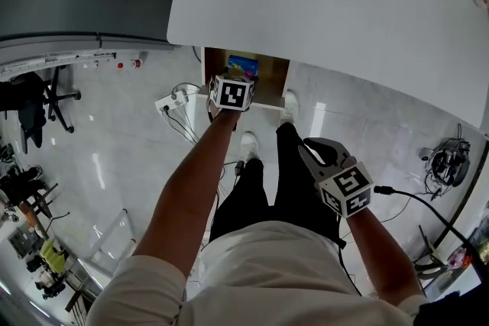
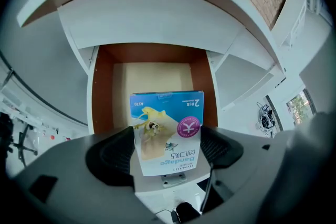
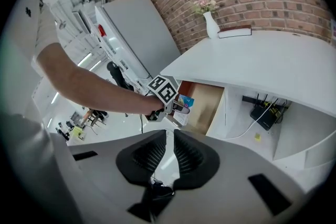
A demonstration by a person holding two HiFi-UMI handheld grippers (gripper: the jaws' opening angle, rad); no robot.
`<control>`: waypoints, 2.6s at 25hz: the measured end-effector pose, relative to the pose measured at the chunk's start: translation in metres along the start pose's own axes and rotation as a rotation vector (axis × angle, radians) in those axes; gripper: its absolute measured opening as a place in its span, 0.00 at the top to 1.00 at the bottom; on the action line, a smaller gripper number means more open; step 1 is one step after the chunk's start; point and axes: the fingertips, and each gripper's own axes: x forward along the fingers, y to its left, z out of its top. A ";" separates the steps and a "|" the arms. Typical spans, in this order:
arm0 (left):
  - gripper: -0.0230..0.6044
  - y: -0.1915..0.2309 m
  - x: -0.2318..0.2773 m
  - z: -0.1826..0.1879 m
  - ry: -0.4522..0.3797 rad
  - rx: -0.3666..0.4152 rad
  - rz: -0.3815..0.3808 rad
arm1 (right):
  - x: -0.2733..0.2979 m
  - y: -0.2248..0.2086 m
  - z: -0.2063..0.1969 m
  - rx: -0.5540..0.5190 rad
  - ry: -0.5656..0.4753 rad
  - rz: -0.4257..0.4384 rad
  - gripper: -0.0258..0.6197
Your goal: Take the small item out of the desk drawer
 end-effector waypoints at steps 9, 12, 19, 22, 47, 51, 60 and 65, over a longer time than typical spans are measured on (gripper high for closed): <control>0.34 -0.009 -0.086 -0.016 -0.039 0.024 -0.032 | -0.008 0.043 0.013 -0.066 -0.021 -0.021 0.89; 0.34 -0.011 -0.119 -0.021 -0.060 0.041 -0.045 | -0.014 0.059 0.020 -0.094 -0.031 -0.033 0.89; 0.34 -0.016 -0.203 -0.051 -0.085 0.078 -0.093 | -0.037 0.103 0.028 -0.137 -0.057 -0.076 0.90; 0.34 -0.020 -0.235 -0.058 -0.135 0.089 -0.122 | -0.046 0.119 0.028 -0.153 -0.067 -0.098 0.90; 0.34 -0.055 -0.403 -0.159 -0.290 0.096 -0.254 | -0.098 0.229 -0.003 -0.204 -0.187 -0.207 0.90; 0.34 -0.056 -0.416 -0.171 -0.290 0.106 -0.253 | -0.100 0.239 -0.011 -0.213 -0.184 -0.215 0.91; 0.34 -0.052 -0.423 -0.193 -0.283 0.119 -0.250 | -0.103 0.258 -0.017 -0.248 -0.182 -0.226 0.91; 0.34 -0.051 -0.427 -0.196 -0.279 0.123 -0.250 | -0.106 0.262 -0.019 -0.240 -0.185 -0.237 0.91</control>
